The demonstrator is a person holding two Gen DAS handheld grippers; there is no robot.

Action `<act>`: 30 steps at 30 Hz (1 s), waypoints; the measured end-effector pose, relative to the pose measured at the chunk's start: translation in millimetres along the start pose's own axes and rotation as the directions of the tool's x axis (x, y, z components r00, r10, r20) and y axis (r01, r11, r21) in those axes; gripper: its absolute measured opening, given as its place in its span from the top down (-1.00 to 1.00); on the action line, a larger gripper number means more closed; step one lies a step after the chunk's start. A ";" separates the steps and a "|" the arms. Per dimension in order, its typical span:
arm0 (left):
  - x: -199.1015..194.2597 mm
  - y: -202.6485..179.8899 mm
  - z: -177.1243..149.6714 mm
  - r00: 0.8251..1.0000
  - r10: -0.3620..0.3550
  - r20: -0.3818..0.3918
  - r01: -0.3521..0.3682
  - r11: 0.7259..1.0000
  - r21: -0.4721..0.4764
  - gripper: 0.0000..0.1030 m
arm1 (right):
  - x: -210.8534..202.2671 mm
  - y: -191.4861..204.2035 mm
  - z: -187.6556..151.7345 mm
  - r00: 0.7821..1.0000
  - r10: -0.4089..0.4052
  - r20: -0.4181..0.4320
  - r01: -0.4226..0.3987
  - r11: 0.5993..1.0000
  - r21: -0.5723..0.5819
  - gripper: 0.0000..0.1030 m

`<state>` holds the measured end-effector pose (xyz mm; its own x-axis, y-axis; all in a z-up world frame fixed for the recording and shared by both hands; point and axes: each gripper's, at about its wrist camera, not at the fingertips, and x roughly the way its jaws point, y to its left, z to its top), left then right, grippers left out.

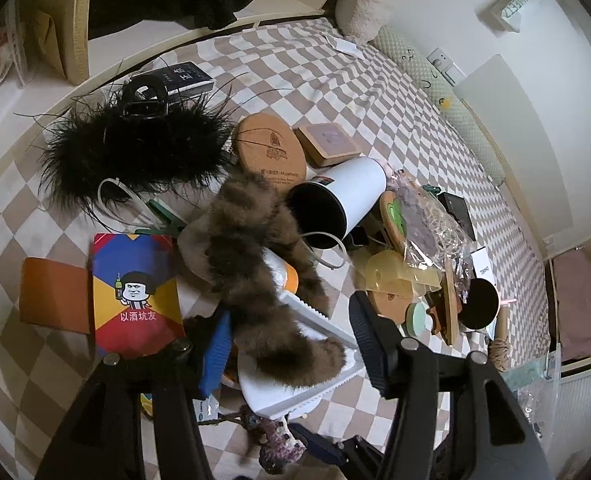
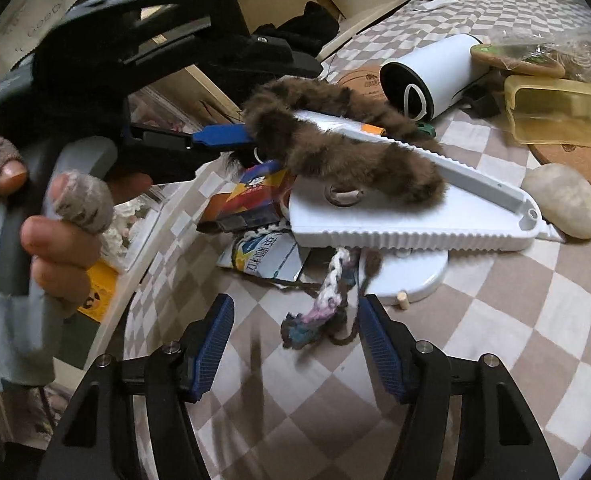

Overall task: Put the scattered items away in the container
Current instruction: 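Lift the furry strip with the left tool while the right tool grasps a crochet keychain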

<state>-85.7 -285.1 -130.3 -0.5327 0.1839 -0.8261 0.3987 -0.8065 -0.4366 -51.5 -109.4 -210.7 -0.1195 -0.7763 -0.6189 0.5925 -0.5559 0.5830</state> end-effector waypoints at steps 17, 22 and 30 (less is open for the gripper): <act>4.2 -3.6 0.4 0.999 0.046 0.000 -0.046 0.999 0.026 0.54 | 19.1 -2.7 4.0 0.980 -0.174 -0.095 0.174 0.985 -0.008 0.78; -1.3 -0.4 0.6 0.999 0.043 0.007 -0.043 0.999 0.020 0.60 | 2.4 -11.2 5.8 0.980 -0.172 -0.096 0.175 0.984 0.019 0.83; -16.8 -15.2 -6.0 0.999 0.034 0.035 -0.037 0.997 0.075 0.62 | -33.1 -16.3 8.6 0.984 -0.163 -0.066 0.167 0.985 0.052 0.87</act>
<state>-78.4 -272.5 -111.9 -0.5445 0.1365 -0.8276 0.3608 -0.8526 -0.3781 -64.0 -77.1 -195.2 -0.1613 -0.6539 -0.7392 0.5217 -0.6923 0.4985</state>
